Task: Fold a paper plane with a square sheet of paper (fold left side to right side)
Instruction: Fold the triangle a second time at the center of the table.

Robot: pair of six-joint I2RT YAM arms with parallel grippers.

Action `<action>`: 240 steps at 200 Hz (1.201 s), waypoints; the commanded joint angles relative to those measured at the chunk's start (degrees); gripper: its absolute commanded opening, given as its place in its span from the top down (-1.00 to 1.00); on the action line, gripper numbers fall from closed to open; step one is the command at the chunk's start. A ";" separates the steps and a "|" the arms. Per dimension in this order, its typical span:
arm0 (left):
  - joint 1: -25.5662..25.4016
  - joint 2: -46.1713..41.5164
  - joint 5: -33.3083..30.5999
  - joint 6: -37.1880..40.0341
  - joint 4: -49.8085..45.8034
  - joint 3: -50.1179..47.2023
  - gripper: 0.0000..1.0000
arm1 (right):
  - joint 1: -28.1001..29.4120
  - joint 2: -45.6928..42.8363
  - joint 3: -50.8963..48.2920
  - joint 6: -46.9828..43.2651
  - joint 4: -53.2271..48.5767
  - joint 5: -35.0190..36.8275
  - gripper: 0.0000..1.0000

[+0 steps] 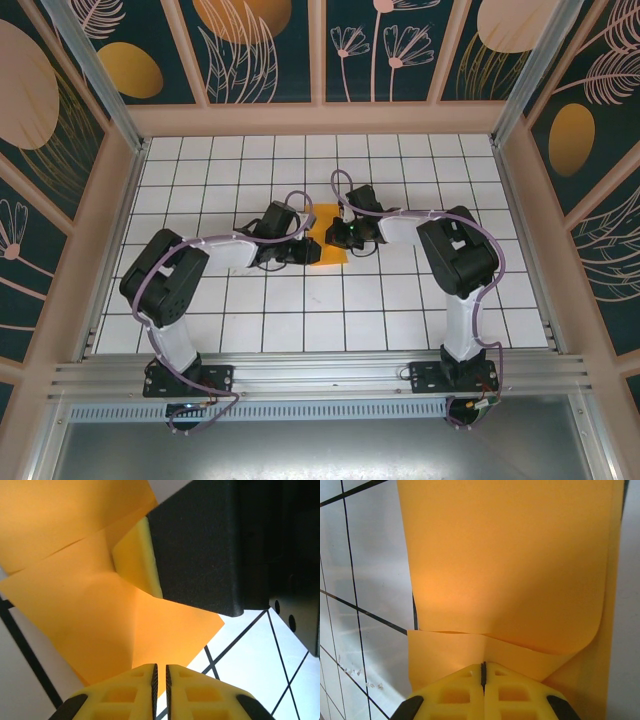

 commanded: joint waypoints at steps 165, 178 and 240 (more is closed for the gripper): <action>0.26 5.18 -3.92 1.27 1.02 -2.98 0.83 | 0.00 -10.09 -5.02 -2.50 2.98 0.36 1.00; 0.24 5.28 -3.89 1.54 1.03 -3.14 0.85 | 0.25 -11.68 -6.78 -2.58 3.60 0.02 1.00; 0.16 5.52 -3.34 2.75 1.12 -3.51 0.88 | 3.57 -7.43 -4.85 -1.62 5.78 -2.19 1.00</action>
